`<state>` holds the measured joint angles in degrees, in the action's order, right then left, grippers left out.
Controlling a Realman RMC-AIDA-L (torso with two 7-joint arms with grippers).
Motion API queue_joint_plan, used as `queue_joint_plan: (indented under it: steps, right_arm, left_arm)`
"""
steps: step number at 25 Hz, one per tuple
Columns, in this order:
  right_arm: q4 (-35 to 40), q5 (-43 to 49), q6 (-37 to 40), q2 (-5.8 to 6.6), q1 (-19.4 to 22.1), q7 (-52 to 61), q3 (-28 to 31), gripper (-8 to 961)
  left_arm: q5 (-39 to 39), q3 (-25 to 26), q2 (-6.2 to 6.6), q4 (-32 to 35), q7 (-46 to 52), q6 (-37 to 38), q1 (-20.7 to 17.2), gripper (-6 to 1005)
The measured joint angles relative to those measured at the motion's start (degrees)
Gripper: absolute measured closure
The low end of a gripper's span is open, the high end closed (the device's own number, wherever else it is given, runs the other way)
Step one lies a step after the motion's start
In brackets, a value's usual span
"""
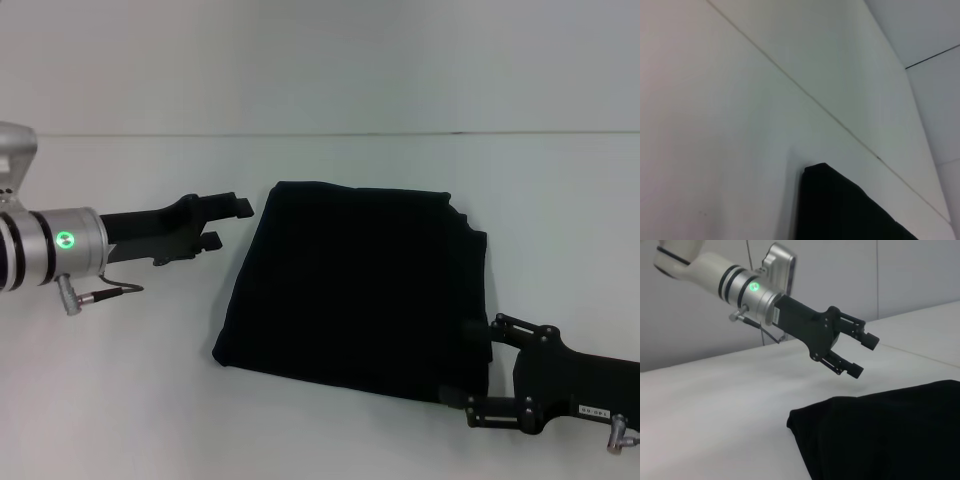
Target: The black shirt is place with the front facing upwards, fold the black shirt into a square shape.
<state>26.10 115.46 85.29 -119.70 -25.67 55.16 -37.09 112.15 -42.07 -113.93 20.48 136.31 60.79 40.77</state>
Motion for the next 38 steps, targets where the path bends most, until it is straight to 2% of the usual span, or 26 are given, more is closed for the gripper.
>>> queue_joint_plan:
  steps: [4,9,21,38]
  right_arm:
    - [-0.3,-0.1,0.0,0.0,0.0,-1.2,0.0,26]
    - [-0.3,-0.2,0.0,0.0,-0.1,-1.2,0.0,25]
    - [-0.4,-0.2,0.2,0.0,-0.3,-1.0,0.0,26]
    - [-0.7,-0.1,0.6,0.0,-0.5,-1.0,0.0,26]
  left_arm:
    - [0.4,-0.8,-0.02,0.0,0.1,-1.2,0.4,207]
    - [0.6,-4.9,-0.18,0.0,1.5,-4.4,1.2,207]
    - [0.6,-9.4,-2.34,0.0,1.3,-7.9,2.8,208]
    - [0.6,-13.6,-3.59,0.2,1.5,-9.0,5.0,214]
